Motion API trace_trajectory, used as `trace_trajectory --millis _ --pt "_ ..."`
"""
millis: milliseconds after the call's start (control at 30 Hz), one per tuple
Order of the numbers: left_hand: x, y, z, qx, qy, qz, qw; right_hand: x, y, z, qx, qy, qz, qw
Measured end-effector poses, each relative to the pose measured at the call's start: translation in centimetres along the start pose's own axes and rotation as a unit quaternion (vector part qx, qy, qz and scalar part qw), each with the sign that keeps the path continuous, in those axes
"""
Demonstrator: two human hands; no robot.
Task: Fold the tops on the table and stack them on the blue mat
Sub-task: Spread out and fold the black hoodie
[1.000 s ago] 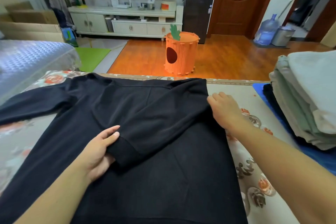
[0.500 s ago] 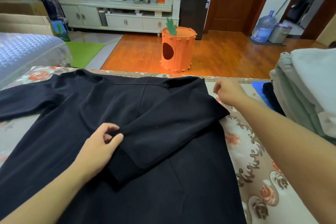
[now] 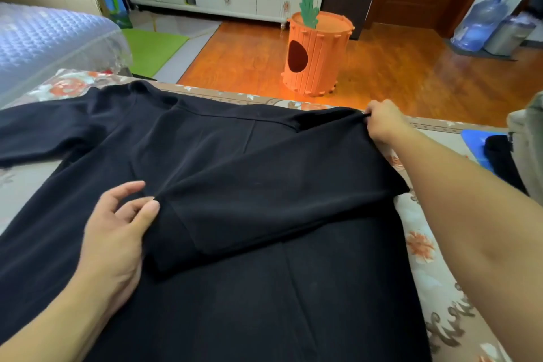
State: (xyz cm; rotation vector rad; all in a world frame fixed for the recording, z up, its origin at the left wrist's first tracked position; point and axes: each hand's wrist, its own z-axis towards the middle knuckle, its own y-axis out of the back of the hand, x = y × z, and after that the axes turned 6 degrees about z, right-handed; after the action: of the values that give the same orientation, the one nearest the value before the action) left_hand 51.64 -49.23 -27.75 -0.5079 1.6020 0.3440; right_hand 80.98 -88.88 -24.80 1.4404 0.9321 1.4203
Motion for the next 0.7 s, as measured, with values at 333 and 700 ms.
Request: trace_trajectory --millis 333,700 --pt "-0.5 -0.6 -1.7 0.009 -0.068 0.17 0.983 1.5 0.8 -6.7 0.033 0.034 0.04 0.998" --pt "-4.6 1.2 -3.1 -0.03 -0.089 0.259 0.961 2.9 0.1 -15.3 0.232 -0.029 -0.042 0.971"
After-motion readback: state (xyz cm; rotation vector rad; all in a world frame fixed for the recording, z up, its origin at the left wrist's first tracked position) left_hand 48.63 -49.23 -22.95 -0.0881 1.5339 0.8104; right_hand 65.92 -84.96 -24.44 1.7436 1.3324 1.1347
